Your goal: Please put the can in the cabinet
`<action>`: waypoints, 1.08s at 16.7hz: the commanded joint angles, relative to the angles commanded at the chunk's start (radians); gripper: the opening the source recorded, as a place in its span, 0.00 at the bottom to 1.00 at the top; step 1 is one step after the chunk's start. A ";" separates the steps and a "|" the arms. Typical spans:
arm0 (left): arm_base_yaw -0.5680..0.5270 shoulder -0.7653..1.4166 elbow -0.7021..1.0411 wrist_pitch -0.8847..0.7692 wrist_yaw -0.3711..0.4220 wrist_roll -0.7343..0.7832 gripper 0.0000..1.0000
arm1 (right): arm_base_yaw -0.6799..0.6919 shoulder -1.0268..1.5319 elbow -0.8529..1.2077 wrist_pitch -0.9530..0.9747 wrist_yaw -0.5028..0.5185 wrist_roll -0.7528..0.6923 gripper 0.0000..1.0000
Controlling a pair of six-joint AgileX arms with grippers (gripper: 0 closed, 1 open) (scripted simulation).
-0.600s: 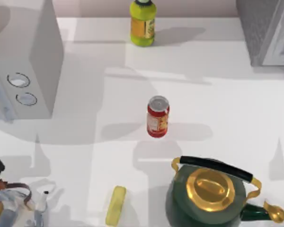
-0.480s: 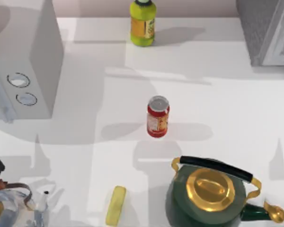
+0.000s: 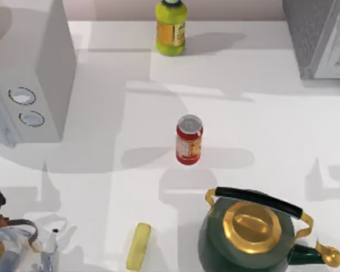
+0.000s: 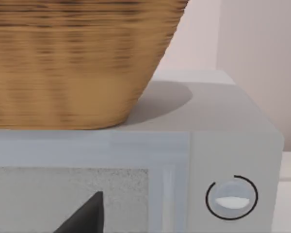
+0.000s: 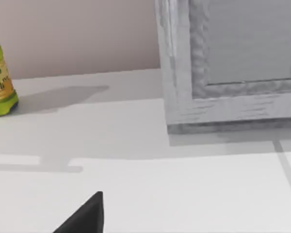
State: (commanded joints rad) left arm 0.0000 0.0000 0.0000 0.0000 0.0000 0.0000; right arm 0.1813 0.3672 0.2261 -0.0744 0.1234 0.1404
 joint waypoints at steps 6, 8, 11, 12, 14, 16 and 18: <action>0.000 0.000 0.000 0.000 0.000 0.000 1.00 | 0.249 0.572 0.337 -0.086 0.163 0.212 1.00; 0.000 0.000 0.000 0.000 0.000 0.000 1.00 | 0.335 0.771 0.463 -0.111 0.218 0.286 1.00; 0.000 0.000 0.000 0.000 0.000 0.000 1.00 | 0.459 1.047 0.648 -0.141 0.298 0.392 1.00; 0.000 0.000 0.000 0.000 0.000 0.000 1.00 | 0.497 1.131 0.705 -0.150 0.323 0.425 1.00; 0.000 0.000 0.000 0.000 0.000 0.000 1.00 | 0.568 1.283 0.809 -0.167 0.369 0.487 1.00; 0.000 0.000 0.000 0.000 0.000 0.000 1.00 | 0.627 1.409 0.893 -0.183 0.408 0.539 1.00; 0.000 0.000 0.000 0.000 0.000 0.000 1.00 | 0.675 1.506 0.954 -0.198 0.440 0.582 1.00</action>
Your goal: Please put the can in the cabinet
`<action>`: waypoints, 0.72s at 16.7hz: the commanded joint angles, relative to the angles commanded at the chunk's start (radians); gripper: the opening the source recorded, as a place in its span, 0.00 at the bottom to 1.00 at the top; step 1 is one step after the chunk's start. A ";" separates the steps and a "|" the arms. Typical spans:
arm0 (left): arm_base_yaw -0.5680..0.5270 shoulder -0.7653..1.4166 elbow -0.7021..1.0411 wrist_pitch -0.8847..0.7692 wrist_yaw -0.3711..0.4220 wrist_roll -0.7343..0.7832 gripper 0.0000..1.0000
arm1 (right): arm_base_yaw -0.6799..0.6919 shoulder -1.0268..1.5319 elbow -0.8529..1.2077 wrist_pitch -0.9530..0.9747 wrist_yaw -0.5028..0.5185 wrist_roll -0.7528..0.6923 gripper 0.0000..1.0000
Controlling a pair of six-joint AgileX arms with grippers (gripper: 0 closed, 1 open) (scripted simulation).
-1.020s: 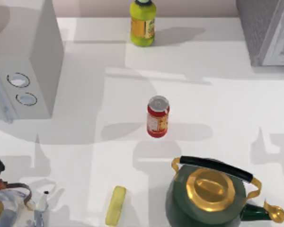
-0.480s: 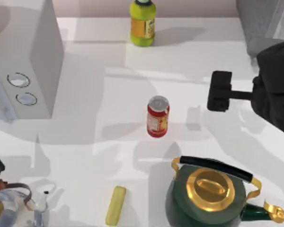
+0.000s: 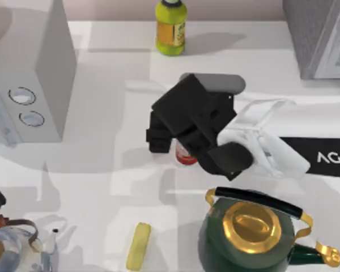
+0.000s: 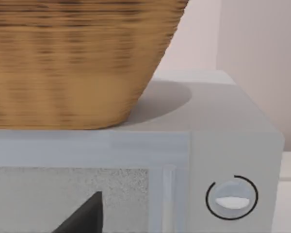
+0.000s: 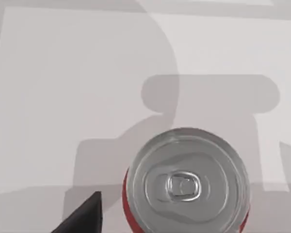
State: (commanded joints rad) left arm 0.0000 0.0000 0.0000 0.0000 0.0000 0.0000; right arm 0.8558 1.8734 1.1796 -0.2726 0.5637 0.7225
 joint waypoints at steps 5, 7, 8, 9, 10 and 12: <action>0.000 0.000 0.000 0.000 0.000 0.000 1.00 | 0.050 0.096 0.045 -0.021 0.031 0.042 1.00; 0.000 0.000 0.000 0.000 0.000 0.000 1.00 | 0.050 0.096 0.045 -0.021 0.031 0.042 1.00; 0.000 0.000 0.000 0.000 0.000 0.000 1.00 | 0.050 0.096 0.045 -0.021 0.031 0.042 1.00; 0.000 0.000 0.000 0.000 0.000 0.000 1.00 | 0.045 0.093 0.041 -0.020 0.029 0.041 1.00; 0.000 0.000 0.000 0.000 0.000 0.000 1.00 | 0.045 0.095 0.044 -0.020 0.029 0.040 1.00; 0.000 0.000 0.000 0.000 0.000 0.000 1.00 | 0.038 0.115 0.069 -0.020 0.026 0.032 1.00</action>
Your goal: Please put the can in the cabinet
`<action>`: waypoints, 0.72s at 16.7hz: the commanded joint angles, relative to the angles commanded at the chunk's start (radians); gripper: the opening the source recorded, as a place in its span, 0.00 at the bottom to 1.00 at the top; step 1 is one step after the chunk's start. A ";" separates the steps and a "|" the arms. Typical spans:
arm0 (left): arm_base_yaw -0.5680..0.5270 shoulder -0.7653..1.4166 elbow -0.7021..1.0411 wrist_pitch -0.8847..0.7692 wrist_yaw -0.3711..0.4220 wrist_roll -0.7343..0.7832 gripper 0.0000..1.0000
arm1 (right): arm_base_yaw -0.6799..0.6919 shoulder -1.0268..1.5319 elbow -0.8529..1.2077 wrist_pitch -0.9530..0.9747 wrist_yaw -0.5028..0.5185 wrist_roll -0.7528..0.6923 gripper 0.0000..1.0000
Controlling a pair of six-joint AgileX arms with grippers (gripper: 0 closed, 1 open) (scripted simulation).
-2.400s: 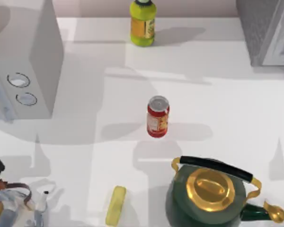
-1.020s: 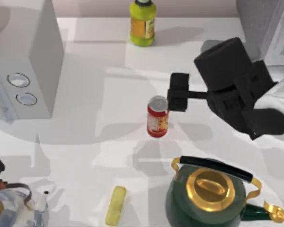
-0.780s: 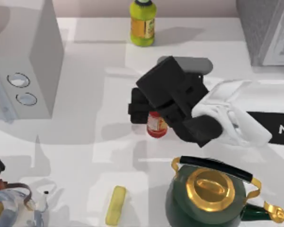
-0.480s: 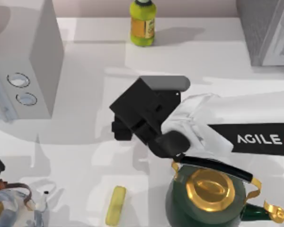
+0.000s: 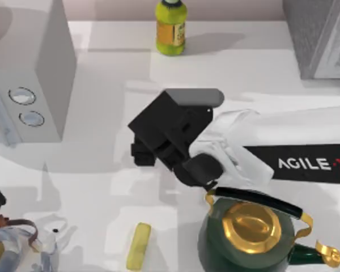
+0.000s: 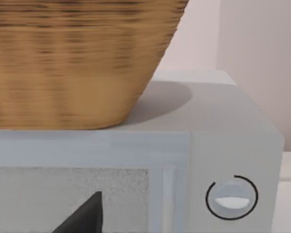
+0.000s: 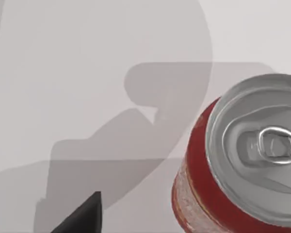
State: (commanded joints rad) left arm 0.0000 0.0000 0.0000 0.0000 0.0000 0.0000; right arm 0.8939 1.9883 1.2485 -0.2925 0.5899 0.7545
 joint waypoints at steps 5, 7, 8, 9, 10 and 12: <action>0.000 0.000 0.000 0.000 0.000 0.000 1.00 | -0.045 0.105 0.049 0.081 -0.024 -0.046 1.00; 0.000 0.000 0.000 0.000 0.000 0.000 1.00 | -0.062 0.138 0.043 0.129 -0.031 -0.061 1.00; 0.000 0.000 0.000 0.000 0.000 0.000 1.00 | -0.067 0.147 0.037 0.145 -0.034 -0.067 1.00; 0.000 0.000 0.000 0.000 0.000 0.000 1.00 | -0.070 0.149 0.033 0.153 -0.036 -0.070 1.00; 0.000 0.000 0.000 0.000 0.000 0.000 1.00 | -0.071 0.149 0.033 0.154 -0.036 -0.071 1.00; 0.000 0.000 0.000 0.000 0.000 0.000 1.00 | -0.071 0.149 0.033 0.154 -0.036 -0.071 1.00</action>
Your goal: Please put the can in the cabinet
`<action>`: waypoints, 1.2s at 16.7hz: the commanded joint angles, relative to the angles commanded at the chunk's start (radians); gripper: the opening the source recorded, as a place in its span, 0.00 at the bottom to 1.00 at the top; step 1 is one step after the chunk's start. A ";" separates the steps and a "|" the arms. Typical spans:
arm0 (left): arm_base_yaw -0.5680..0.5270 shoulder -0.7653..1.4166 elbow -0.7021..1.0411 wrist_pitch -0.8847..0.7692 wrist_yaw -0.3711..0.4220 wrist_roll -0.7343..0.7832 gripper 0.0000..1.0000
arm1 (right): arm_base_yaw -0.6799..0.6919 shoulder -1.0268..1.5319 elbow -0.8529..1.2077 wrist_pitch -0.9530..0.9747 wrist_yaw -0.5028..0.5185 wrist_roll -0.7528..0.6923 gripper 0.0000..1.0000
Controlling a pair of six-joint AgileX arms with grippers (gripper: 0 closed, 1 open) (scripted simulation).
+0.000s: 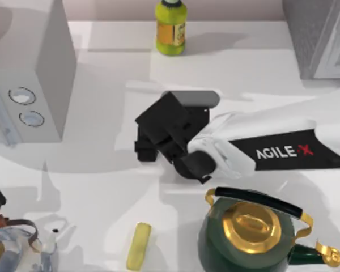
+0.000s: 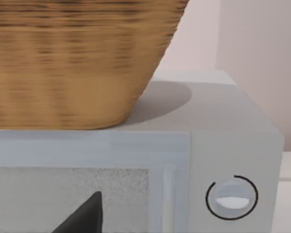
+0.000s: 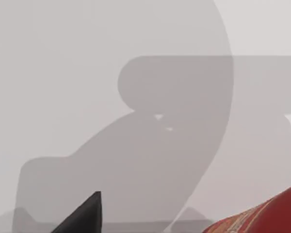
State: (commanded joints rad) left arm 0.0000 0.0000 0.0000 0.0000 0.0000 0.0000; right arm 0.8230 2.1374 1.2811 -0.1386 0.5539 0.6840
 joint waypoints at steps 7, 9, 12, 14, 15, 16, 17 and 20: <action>0.000 0.000 0.000 0.000 0.000 0.000 1.00 | 0.000 0.000 0.000 0.000 0.000 0.000 0.55; 0.000 0.000 0.000 0.000 0.000 0.000 1.00 | 0.000 0.000 0.000 0.000 0.000 0.000 0.40; 0.000 0.000 0.000 0.000 0.000 0.000 1.00 | 0.000 0.000 0.000 0.000 0.000 0.000 0.17; 0.000 0.000 0.000 0.000 0.000 0.000 1.00 | 0.000 0.000 0.000 0.000 0.000 0.000 0.02; 0.000 0.000 0.000 0.000 0.000 0.000 1.00 | 0.000 0.000 0.000 0.000 0.000 0.000 0.00; 0.000 0.000 0.000 0.000 0.000 0.000 1.00 | 0.000 0.000 0.000 0.000 0.000 0.000 0.00; 0.000 0.000 0.000 0.000 0.000 0.000 1.00 | 0.000 0.000 0.000 0.000 0.000 0.000 0.00; 0.000 0.000 0.000 0.000 0.000 0.000 1.00 | 0.000 0.000 0.000 0.000 0.000 0.000 0.00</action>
State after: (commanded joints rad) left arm 0.0000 0.0000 0.0000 0.0000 0.0000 0.0000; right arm 0.8230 2.1374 1.2811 -0.1386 0.5539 0.6840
